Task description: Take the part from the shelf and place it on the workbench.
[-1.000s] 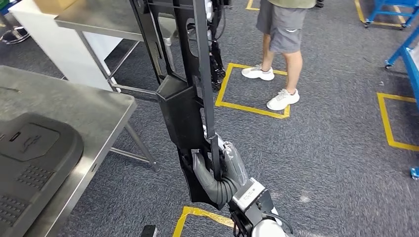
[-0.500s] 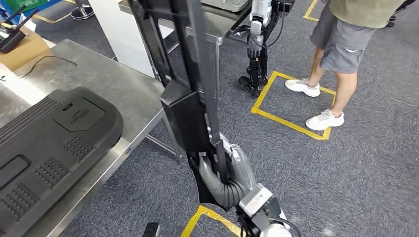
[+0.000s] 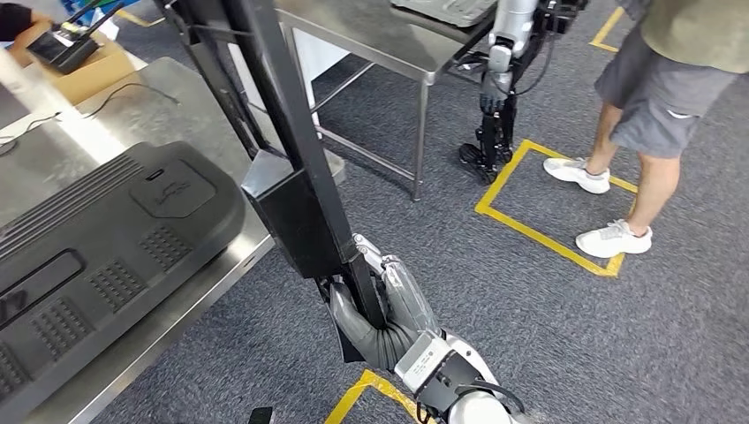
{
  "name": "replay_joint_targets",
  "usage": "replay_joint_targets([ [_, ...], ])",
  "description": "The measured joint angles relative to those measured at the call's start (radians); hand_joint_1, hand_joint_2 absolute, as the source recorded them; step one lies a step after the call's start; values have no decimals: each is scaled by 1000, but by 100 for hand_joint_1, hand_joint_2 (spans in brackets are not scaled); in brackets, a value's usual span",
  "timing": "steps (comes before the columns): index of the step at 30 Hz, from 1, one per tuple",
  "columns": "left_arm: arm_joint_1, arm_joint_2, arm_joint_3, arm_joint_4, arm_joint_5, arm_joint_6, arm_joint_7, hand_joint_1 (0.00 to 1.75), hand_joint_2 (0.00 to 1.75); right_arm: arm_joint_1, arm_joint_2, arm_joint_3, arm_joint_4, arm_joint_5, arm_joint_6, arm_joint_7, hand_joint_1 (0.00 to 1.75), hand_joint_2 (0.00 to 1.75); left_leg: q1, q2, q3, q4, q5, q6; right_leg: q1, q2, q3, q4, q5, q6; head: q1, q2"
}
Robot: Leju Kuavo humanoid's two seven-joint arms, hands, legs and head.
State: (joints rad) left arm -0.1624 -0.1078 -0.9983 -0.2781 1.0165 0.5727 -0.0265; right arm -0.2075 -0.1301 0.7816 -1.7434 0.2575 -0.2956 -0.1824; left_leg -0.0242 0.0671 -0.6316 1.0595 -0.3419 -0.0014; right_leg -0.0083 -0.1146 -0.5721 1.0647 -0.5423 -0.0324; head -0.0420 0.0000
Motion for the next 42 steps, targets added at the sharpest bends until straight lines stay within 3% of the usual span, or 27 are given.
replay_joint_targets([
  [2, 4, 0, 0, 0, 0, 0, 0, 0, 175, -3, 0, 0, -1, 0, 1, 1, 175, 175, 2, -22, 5, -16, 6, 5, 0, -17, 9, -5, -4, 10, -2, 0],
  [4, 6, 0, 0, 0, 0, 0, 2, 0, 175, -7, 0, 0, -4, 1, 2, 1, 175, 175, 11, -46, 23, -42, 17, 12, -1, 22, 6, 25, -25, 18, 0, 0],
  [6, 3, 0, 0, 0, 0, 0, 3, 0, 175, -8, -1, 0, -5, 2, 3, 1, 175, 175, 16, -71, 34, -54, 22, 18, -3, 86, -44, 130, -72, 22, 13, 0],
  [8, 2, 0, 0, 0, 0, 0, 3, 0, 175, -5, -3, 0, -6, 1, 3, 2, 175, 175, 16, -98, 34, -53, 21, 19, -4, 109, -108, 231, -100, 26, 26, 0],
  [9, 3, 0, 0, 0, 0, 0, 3, 0, 175, -4, -4, 0, -6, 1, 3, 3, 175, 175, 17, -112, 34, -50, 19, 19, -4, 111, -121, 239, -86, 28, 32, 0],
  [11, 4, 0, 0, 0, 1, 0, 3, 0, 175, -4, -5, 0, -6, 2, 4, 4, 175, 175, 19, -141, 35, -39, 11, 13, -9, 124, -99, 152, -12, 32, 41, 0],
  [12, 4, 0, 0, 0, 1, -1, 3, 0, 175, -5, -6, 0, -5, 2, 6, 4, 175, 175, 20, -154, 32, -32, 5, 8, -12, 145, -77, 95, 18, 33, 45, 0],
  [13, 3, 0, 0, 0, 1, -1, 4, 0, 175, -6, -6, 0, -6, 3, 8, 4, 175, 175, 21, -165, 28, -21, 0, 2, -17, 167, -59, 46, 36, 33, 49, 0],
  [15, 3, 0, 0, 0, 3, -2, 6, 0, 175, -8, -7, 1, -6, 4, 13, 6, 175, 175, 23, -182, 17, -10, -6, -9, -18, 193, -46, 13, 35, 27, 49, 0],
  [17, 4, 0, 0, 0, 4, -2, 8, 0, 175, -13, -7, 1, -6, 4, 18, 6, 175, 175, 27, -194, 12, -7, -6, -20, -15, 176, -44, 8, 35, 16, 47, 0],
  [19, 4, 0, -1, 0, 4, -2, 10, 0, 175, -20, -5, 1, -6, 4, 23, 6, 175, 175, 23, -156, 1, 22, -22, -31, -17, 153, -38, 4, 34, 4, 38, 0],
  [21, 1, 0, -1, 0, 4, -2, 11, 0, 175, -22, -4, 1, -6, 4, 25, 6, 175, 175, 23, -98, -44, 118, -70, -43, -16, 124, -32, 2, 30, -5, 24, 0],
  [23, -1, 1, -1, 0, 2, -2, 11, 0, 175, -21, -5, 1, -6, 5, 27, 6, 175, 175, 27, -78, -106, 236, -114, -50, -14, 91, -25, 2, 23, -10, 16, 0],
  [24, -1, 1, -2, 0, 1, -3, 13, 0, 175, -21, -5, 1, -6, 5, 27, 6, 175, 175, 29, -74, -120, 261, -111, -51, -14, 76, -20, 2, 19, -11, 12, 0],
  [25, -1, 1, -2, 0, -1, -5, 16, 0, 175, -22, -5, 1, -6, 4, 28, 6, 175, 175, 29, -72, -115, 247, -89, -49, -14, 62, -15, 2, 15, -10, 7, 0],
  [26, -1, 1, -4, 0, -2, -6, 19, 0, 175, -23, -5, 1, -5, 4, 29, 6, 175, 175, 28, -66, -92, 197, -51, -44, -14, 49, -8, 2, 10, -9, 1, 0],
  [28, -2, 1, -7, 0, -3, -10, 29, 0, 175, -27, -5, 2, -5, 4, 31, 6, 175, 175, 18, -26, -33, 63, 10, -27, -10, 27, 2, 1, 3, -5, -7, 0],
  [30, -4, 1, -8, 0, -2, -14, 37, 0, 175, -30, -5, 2, -5, 4, 34, 6, 175, 175, 6, 4, -8, -4, 22, -13, -6, 6, 8, -3, -2, 2, -8, 0],
  [32, -6, 1, -8, 0, 0, -16, 39, 0, 175, -32, -5, 3, -5, 4, 38, 7, 175, 175, 3, -12, -6, -15, 21, -6, -5, -15, 17, -11, -5, 12, -8, 0],
  [33, -5, 1, -8, 0, 1, -17, 40, 0, 175, -35, -4, 4, -5, 4, 39, 7, 175, 175, 6, -24, 0, -25, 25, -2, -6, -9, 22, -11, -8, 17, -5, 0],
  [35, -4, 0, -8, 0, 6, -18, 42, 0, 175, -40, -4, 5, -5, 4, 42, 7, 175, 175, 15, -49, 15, -48, 34, 5, -7, 43, 7, 29, -33, 26, 1, 0],
  [36, -5, 0, -8, 0, 8, -18, 43, 0, 175, -41, -5, 6, -4, 4, 43, 7, 175, 175, 18, -61, 19, -54, 36, 8, -8, 76, -19, 78, -55, 28, 8, 0],
  [38, -6, 0, -8, 0, 10, -20, 44, 0, 175, -38, -7, 8, -3, 3, 45, 8, 175, 175, 19, -86, 20, -54, 35, 14, -8, 105, -87, 190, -94, 31, 21, 0],
  [39, -6, 0, -8, 0, 10, -21, 44, 0, 175, -37, -8, 8, -2, 3, 46, 8, 175, 175, 19, -101, 21, -53, 34, 14, -8, 108, -111, 221, -94, 33, 27, 0],
  [40, -5, 0, -8, 0, 10, -21, 44, 0, 175, -36, -9, 9, -1, 3, 47, 8, 175, 175, 20, -116, 21, -50, 32, 12, -9, 109, -120, 219, -75, 35, 32, 0],
  [42, -4, 0, -8, 0, 9, -22, 44, 0, 175, -37, -10, 11, 0, 3, 47, 8, 175, 175, 24, -145, 20, -36, 23, 5, -17, 128, -92, 125, -2, 40, 41, 0],
])
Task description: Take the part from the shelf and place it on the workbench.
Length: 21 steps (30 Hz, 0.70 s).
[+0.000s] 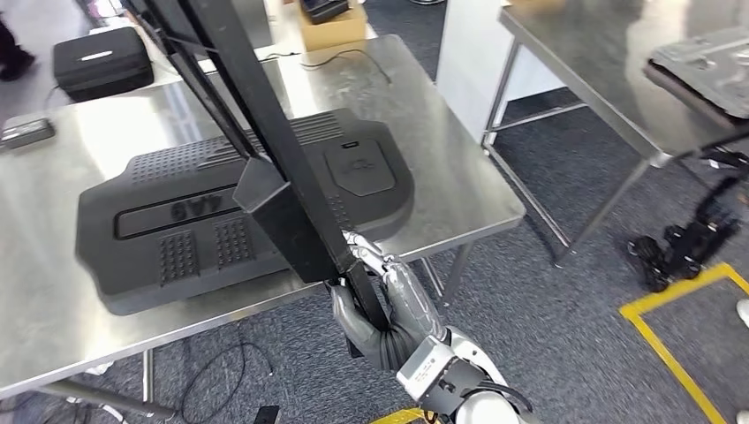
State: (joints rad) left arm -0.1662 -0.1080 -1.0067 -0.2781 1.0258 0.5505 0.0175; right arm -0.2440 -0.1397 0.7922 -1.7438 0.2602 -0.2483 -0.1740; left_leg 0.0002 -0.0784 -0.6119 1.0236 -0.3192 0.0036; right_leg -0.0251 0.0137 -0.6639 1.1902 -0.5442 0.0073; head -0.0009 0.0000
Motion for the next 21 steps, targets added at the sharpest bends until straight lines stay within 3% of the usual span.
replay_joint_targets([
  [2, -1, 0, 0, 0, -1, -1, 1, 0, 175, 0, 0, 1, 0, -1, 0, 0, 175, 175, 2, -24, -10, 21, -12, -13, -10, 50, 34, -90, 38, 1, 7, 0],
  [4, -2, 0, 0, 0, -2, -1, 3, 0, 175, 0, -1, 2, 1, -2, 0, 1, 175, 175, 5, -43, -22, 31, -16, -27, -9, 73, 42, -109, 32, -8, 7, 0],
  [6, -1, 0, -1, 0, -2, -1, 5, 0, 175, -2, 0, 2, 1, -2, 0, 1, 175, 175, 9, -53, -25, 33, -16, -39, -6, 49, 48, -115, 32, -23, 6, 0],
  [8, -1, 0, -1, 0, -1, -3, 6, 0, 175, -4, 1, 2, 1, -2, 0, 1, 175, 175, 6, -12, -40, 74, -38, -50, -7, 21, 57, -123, 31, -36, -5, 0],
  [10, -3, 1, -1, 0, 0, -5, 7, 0, 175, -4, 2, 2, 0, -2, 1, 1, 175, 175, 5, 46, -95, 185, -92, -58, -4, -11, 65, -125, 26, -44, -20, 0],
  [12, -4, 2, -1, 0, 1, -6, 7, 0, 175, -3, 2, 2, 0, -2, 2, 1, 175, 175, 6, 64, -148, 288, -124, -61, -1, -43, 72, -125, 18, -47, -29, 0],
  [13, -4, 3, -1, 0, 2, -6, 7, 0, 175, -3, 2, 2, 0, -2, 3, 1, 175, 175, 6, 67, -153, 296, -115, -59, 0, -57, 76, -125, 14, -47, -32, 0],
  [15, -3, 4, -1, 0, 3, -6, 8, 0, 175, -4, 2, 2, 0, -2, 3, 1, 175, 175, 3, 81, -107, 203, -51, -49, 2, -83, 88, -125, 6, -45, -42, 0],
  [17, -2, 4, -1, 0, 4, -7, 9, 0, 175, -5, 2, 2, 0, -2, 3, 1, 175, 175, -8, 122, -49, 81, -5, -33, 6, -104, 99, -127, -2, -40, -48, 0],
  [19, -1, 5, -1, 1, 6, -8, 10, 0, 175, -6, 2, 2, 0, -2, 3, 1, 175, 175, -18, 142, -33, 35, -1, -21, 10, -123, 105, -133, -7, -31, -49, 0],
  [21, 2, 5, -1, 1, 9, -11, 8, 0, 175, -7, 3, 3, 0, -8, 3, 0, 175, 175, -15, 122, -29, 22, 1, -12, 12, -136, 116, -141, -11, -21, -46, 0],
])
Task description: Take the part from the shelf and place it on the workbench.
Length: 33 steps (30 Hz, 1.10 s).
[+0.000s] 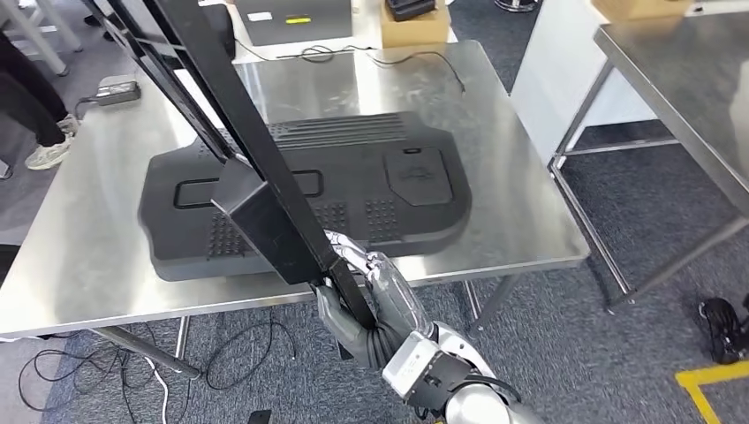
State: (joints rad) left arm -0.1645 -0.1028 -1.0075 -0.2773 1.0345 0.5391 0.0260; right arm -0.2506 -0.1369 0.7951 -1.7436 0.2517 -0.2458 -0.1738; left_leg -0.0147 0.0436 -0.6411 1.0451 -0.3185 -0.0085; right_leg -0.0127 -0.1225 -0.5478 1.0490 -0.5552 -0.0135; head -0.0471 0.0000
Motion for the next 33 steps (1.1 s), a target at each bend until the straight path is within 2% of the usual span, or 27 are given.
replay_joint_targets([
  [1, 2, 0, 0, 0, 1, -2, -1, 0, 175, 0, 1, 0, -1, -8, -1, -2, 175, 175, 4, -9, 7, -9, 2, 4, 0, 12, 3, 4, -6, 4, 3, 0],
  [2, 3, -1, 0, 0, 3, -4, -2, 0, 175, -1, 1, 1, -1, -19, -2, -5, 175, 175, 9, -18, 15, -19, 4, 10, 0, 36, -3, 25, -20, 8, 7, 0],
  [3, 3, -1, 0, 0, 3, -5, -3, 0, 175, 0, 1, 1, -2, -30, -3, -8, 175, 175, 13, -24, 22, -25, 5, 14, -1, 67, -23, 68, -42, 9, 14, 0],
  [4, 2, -1, 0, 0, 4, -6, -3, 0, 175, 2, 1, 2, -2, -37, -4, -11, 175, 175, 12, -30, 25, -27, 4, 18, -1, 95, -56, 130, -68, 9, 21, 0],
  [5, 2, -1, 0, 0, 5, -7, -3, 0, 175, 4, 0, 2, -2, -42, -4, -12, 175, 175, 11, -37, 26, -27, 2, 22, -1, 110, -96, 196, -91, 9, 29, 0],
  [6, 2, -2, 0, 0, 5, -7, -3, 0, 175, 6, 0, 3, -2, -44, -4, -13, 175, 175, 10, -44, 29, -27, -1, 23, -1, 116, -131, 246, -100, 9, 36, 0],
  [7, 3, -2, 0, 0, 5, -8, -3, 0, 175, 8, -1, 3, -2, -45, -5, -13, 175, 175, 9, -50, 32, -26, -4, 24, 0, 118, -152, 265, -89, 9, 42, 0],
  [8, 4, -2, 0, 0, 6, -9, -3, 0, 175, 9, -1, 4, -2, -46, -5, -13, 175, 175, 9, -57, 37, -25, -8, 23, 0, 119, -153, 243, -58, 8, 47, 0],
  [10, 4, -2, 0, 0, 7, -11, -3, 0, 175, 9, -2, 4, -2, -47, -5, -13, 175, 175, 9, -67, 48, -21, -19, 18, 0, 121, -114, 122, 28, 3, 56, 0],
  [11, 4, -2, 0, 0, 7, -13, -3, 0, 175, 9, -2, 4, -2, -49, -6, -13, 175, 175, 7, -71, 50, -16, -26, 14, 0, 122, -92, 62, 56, 0, 61, 0],
  [12, 4, -2, 0, 0, 7, -14, -3, 0, 175, 9, -2, 4, -2, -50, -7, -13, 175, 175, 6, -73, 50, -13, -30, 9, 1, 124, -78, 24, 70, -3, 63, 0],
  [15, 5, -2, 0, 0, 7, -16, -3, 0, 175, 10, -2, 4, -2, -54, -14, -15, 175, 175, 5, -75, 49, -9, -36, -5, 2, 126, -71, 2, 68, -14, 59, 0],
  [17, 5, -1, 0, 0, 7, -16, -2, 0, 175, 10, -2, 4, -2, -54, -18, -17, 175, 175, 6, -70, 42, 19, -56, -17, -2, 123, -64, -5, 67, -22, 54, 0],
  [18, 4, -1, 0, 0, 8, -16, -2, 0, 175, 10, -1, 4, -2, -54, -19, -19, 175, 175, 8, -67, 26, 58, -78, -24, -4, 121, -61, -8, 67, -26, 48, 0],
  [20, 4, 0, 0, 0, 8, -16, -2, 0, 175, 11, -1, 4, -2, -53, -20, -21, 175, 175, 16, -62, -32, 176, -129, -36, -4, 118, -56, -8, 62, -32, 36, 0],
  [21, 3, 0, 0, 1, 8, -16, -2, 0, 175, 13, -2, 4, -2, -53, -20, -22, 175, 175, 19, -60, -60, 226, -143, -41, -4, 117, -53, -8, 59, -34, 32, 0],
  [22, 3, 1, 0, 2, 8, -16, -2, 0, 175, 14, -2, 4, -2, -53, -20, -22, 175, 175, 22, -60, -74, 249, -139, -44, -5, 116, -50, -8, 56, -34, 29, 0],
  [23, 3, 2, 0, 2, 8, -16, -2, 0, 175, 15, -2, 4, -2, -53, -20, -22, 175, 175, 24, -59, -72, 237, -117, -45, -6, 116, -45, -8, 53, -33, 24, 0],
  [25, 3, 3, 0, 3, 9, -16, -2, 0, 175, 15, -1, 4, -2, -53, -20, -22, 175, 175, 27, -56, -27, 127, -44, -44, -8, 116, -33, -8, 45, -28, 15, 0],
  [26, 3, 3, 0, 3, 10, -16, -1, 0, 175, 15, -1, 4, -2, -53, -20, -22, 175, 175, 25, -54, -2, 68, -19, -41, -7, 116, -29, -8, 41, -24, 11, 0],
  [27, 3, 3, 0, 3, 10, -16, -1, 0, 175, 15, -1, 4, -2, -52, -20, -22, 175, 175, 22, -51, 16, 23, -7, -36, -7, 116, -27, -8, 39, -19, 7, 0],
  [29, 4, 3, 0, 3, 11, -17, -1, 0, 175, 15, -1, 4, -2, -52, -20, -22, 175, 175, 15, -49, 26, -6, -14, -25, -6, 114, -27, -11, 37, -8, 5, 0],
  [31, 5, 2, 0, 3, 11, -17, -1, 0, 175, 15, -1, 4, -3, -52, -20, -22, 175, 175, 18, -51, 32, -17, -16, -12, -6, 111, -22, -13, 33, 4, 10, 0],
  [33, 6, 2, 0, 3, 12, -17, -1, 0, 175, 14, -2, 4, -3, -52, -20, -22, 175, 175, 21, -52, 44, -29, -15, 1, -6, 111, -38, 35, 5, 11, 20, 0],
])
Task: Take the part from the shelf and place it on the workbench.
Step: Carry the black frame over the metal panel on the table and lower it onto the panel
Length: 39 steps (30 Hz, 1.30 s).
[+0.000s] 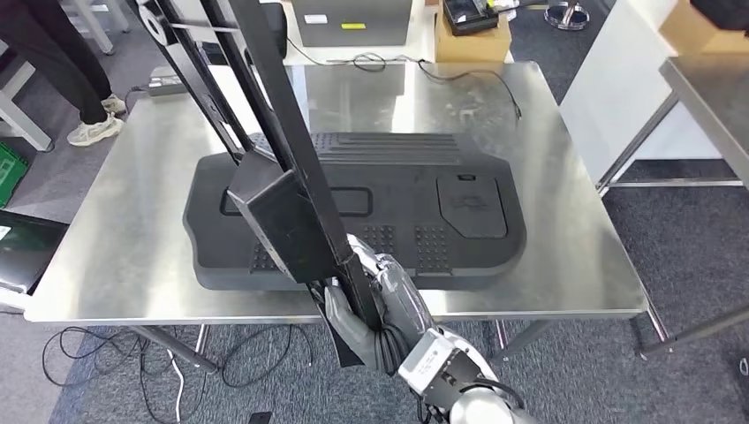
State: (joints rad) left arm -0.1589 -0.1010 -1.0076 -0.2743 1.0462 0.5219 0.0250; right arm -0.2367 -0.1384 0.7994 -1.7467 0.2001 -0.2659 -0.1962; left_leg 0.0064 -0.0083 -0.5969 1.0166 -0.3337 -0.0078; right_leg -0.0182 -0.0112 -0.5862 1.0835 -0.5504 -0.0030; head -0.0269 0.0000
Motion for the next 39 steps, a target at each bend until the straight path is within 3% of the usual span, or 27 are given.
replay_joint_targets([
  [3, 1, 0, 0, 0, 0, -2, 0, 0, 175, 3, -1, 0, 0, 0, 0, 0, 175, 175, -4, 0, 8, -3, -5, 13, 1, 5, -98, 177, -65, -1, 21, 0],
  [4, 1, 0, 0, 0, 0, -2, 0, 0, 175, 5, -2, 0, 0, 0, 0, 0, 175, 175, -6, -1, 10, -1, -8, 15, 2, 6, -124, 212, -65, -1, 26, 0],
  [5, 2, 0, 0, 0, 1, -2, 0, 0, 175, 6, -2, 0, 1, 0, 0, 0, 175, 175, -7, -2, 13, 0, -12, 16, 2, 6, -134, 212, -46, -2, 30, 0],
  [7, 2, -1, 0, 0, 1, -2, 0, 0, 175, 6, -2, 0, 1, 0, 1, 0, 175, 175, -8, -6, 22, 6, -24, 14, 4, 6, -106, 116, 32, -8, 37, 0],
  [9, 1, -1, 0, 0, 2, -2, 0, 0, 175, 6, -2, 0, 1, 0, 3, 0, 175, 175, -11, -8, 25, 14, -37, 7, 7, 8, -65, 10, 80, -18, 45, 0],
  [10, 1, -1, 0, 0, 2, -1, 0, 0, 175, 6, -2, 0, 1, 0, 5, -1, 175, 175, -12, -8, 24, 17, -41, 3, 9, 9, -55, -17, 84, -22, 46, 0],
  [13, 1, -1, 0, 0, 5, 2, 0, 0, 175, 6, -2, 0, 1, 0, 8, -3, 175, 175, -12, -8, 26, 19, -48, -12, 8, 12, -48, -33, 76, -30, 44, 0],
  [15, 0, -1, 0, 0, 6, 4, 0, 0, 175, 5, 0, 0, 1, 0, 9, -4, 175, 175, -11, -6, 17, 55, -70, -26, 3, 11, -37, -41, 74, -38, 37, 0],
  [18, 0, 0, 0, 0, 9, 7, 0, 0, 175, 3, 2, 0, 1, -1, 12, -6, 175, 175, -1, -3, -68, 218, -134, -45, 0, 7, -26, -45, 67, -46, 19, 0],
  [19, 0, 0, 0, 0, 10, 8, 0, 0, 175, 3, 3, 0, 1, -2, 13, -6, 175, 175, 3, -2, -95, 260, -140, -49, 0, 7, -23, -45, 64, -46, 15, 0],
  [20, 0, 1, 0, 0, 10, 9, 0, 0, 175, 3, 3, 0, 2, -3, 14, -7, 175, 175, 5, -2, -107, 272, -130, -51, -1, 7, -19, -45, 61, -46, 12, 0],
  [22, 0, 2, 0, 0, 11, 9, -1, 0, 175, 3, 3, 0, 3, -4, 16, -8, 175, 175, 8, -1, -79, 191, -63, -53, -4, 8, -7, -45, 53, -41, 3, 0],
  [24, 2, 2, 0, 0, 12, 9, -2, 0, 175, 2, 5, 0, 3, -7, 17, -10, 175, 175, 6, 0, -31, 72, -8, -48, -5, 9, 3, -45, 45, -32, -7, 0],
  [25, 2, 2, 0, 0, 12, 9, -3, 0, 175, 2, 6, 0, 3, -8, 17, -10, 175, 175, 4, 1, -18, 37, 2, -42, -4, 9, 5, -45, 43, -27, -11, 0],
  [29, 3, 2, 0, 0, 12, 9, -5, 0, 175, 0, 8, 0, 3, -9, 17, -12, 175, 175, 0, -1, -9, 10, -1, -12, -5, 6, 7, -43, 34, -2, -4, 0],
  [31, 2, 0, 0, 0, 11, 9, -8, 0, 175, -2, 8, 0, 3, -11, 14, -13, 175, 175, 1, -1, -1, 2, -1, 2, -7, 6, -19, 20, -2, 2, 6, 0],
  [33, 2, 0, 0, 0, 7, 8, -12, 0, 175, -2, 7, 0, 4, -19, 8, -15, 175, 175, -3, 0, 3, 2, -5, 11, -6, 8, -85, 146, -53, 1, 21, 0],
  [34, 2, 0, -1, 0, 5, 8, -13, 0, 175, -2, 7, 0, 6, -25, 4, -17, 175, 175, -5, 0, 4, 2, -7, 14, -6, 8, -116, 198, -65, 0, 27, 0],
  [35, 2, 0, -1, 0, 3, 7, -13, 0, 175, -1, 7, 0, 7, -34, 0, -20, 175, 175, -8, -1, 7, 3, -9, 16, -5, 9, -134, 220, -59, -2, 32, 0],
  [36, 2, 0, -1, 0, 1, 5, -13, 0, 175, -1, 7, 0, 9, -42, -3, -23, 175, 175, -10, -2, 10, 4, -13, 18, -5, 9, -134, 204, -33, -5, 36, 0],
  [39, 0, -2, -7, 0, -7, 1, -10, 0, 175, -7, 7, -2, 12, -62, -9, -38, 175, 175, -16, -6, 22, 8, -26, 14, 3, 9, -69, 32, 69, -23, 47, 0],
])
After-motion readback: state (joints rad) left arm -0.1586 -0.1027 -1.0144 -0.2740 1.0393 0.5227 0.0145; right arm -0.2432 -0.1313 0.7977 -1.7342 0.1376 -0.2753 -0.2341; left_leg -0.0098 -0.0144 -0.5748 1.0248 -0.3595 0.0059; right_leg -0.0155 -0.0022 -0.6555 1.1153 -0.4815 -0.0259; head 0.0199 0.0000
